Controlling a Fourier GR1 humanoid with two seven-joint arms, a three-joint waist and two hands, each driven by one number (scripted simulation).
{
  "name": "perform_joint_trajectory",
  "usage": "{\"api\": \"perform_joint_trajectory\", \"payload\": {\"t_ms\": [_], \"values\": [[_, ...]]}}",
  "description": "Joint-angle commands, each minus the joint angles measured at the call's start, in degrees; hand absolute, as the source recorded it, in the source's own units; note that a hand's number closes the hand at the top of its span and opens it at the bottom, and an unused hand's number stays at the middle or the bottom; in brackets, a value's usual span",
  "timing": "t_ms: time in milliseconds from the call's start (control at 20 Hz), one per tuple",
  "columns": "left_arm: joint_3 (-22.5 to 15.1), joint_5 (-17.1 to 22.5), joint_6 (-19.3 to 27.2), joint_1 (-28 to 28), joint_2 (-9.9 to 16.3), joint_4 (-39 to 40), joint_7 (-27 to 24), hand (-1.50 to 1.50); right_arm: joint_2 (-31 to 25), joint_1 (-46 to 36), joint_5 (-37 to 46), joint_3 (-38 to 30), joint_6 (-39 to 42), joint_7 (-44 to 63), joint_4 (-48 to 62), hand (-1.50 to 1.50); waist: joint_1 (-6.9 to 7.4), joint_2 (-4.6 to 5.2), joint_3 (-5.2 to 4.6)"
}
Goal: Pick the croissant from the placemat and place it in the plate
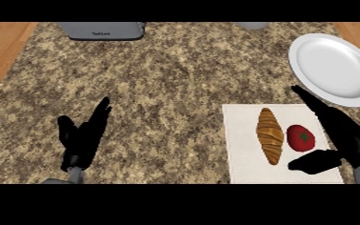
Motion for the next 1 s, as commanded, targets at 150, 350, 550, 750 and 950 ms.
{"api": "perform_joint_trajectory", "payload": {"t_ms": [150, 350, 550, 750, 950], "values": [[0.8, -2.0, -0.5, 0.6, -2.5, -0.4, 2.4, 0.00, 8.8, 0.3, 8.4, 3.1, -1.0, -2.0, 3.9, -1.50, -0.09, 0.17, -0.17], [2.9, -2.3, -1.7, -1.2, -2.5, -0.8, 4.6, 0.00, 9.8, -3.3, 12.1, 1.5, 2.1, 1.7, 5.0, -1.50, -0.09, 0.18, -0.18], [3.0, -2.3, -4.1, 3.4, -2.3, -1.5, 1.2, 0.00, 9.4, -0.7, 15.5, 1.3, 3.0, 5.3, 1.0, -1.50, -0.16, 0.10, -0.19], [3.6, -4.2, -3.1, 0.3, -4.7, 1.6, 2.6, 0.00, 13.4, -0.1, 20.5, 2.5, 1.0, 3.1, 5.8, -1.50, -0.22, 0.16, -0.18], [4.4, -4.9, -3.8, -0.2, -6.7, 2.5, 1.5, 0.00, 14.2, -2.9, 18.9, -1.2, 5.4, 0.1, 9.1, -1.50, -0.14, 0.17, -0.18]]}}
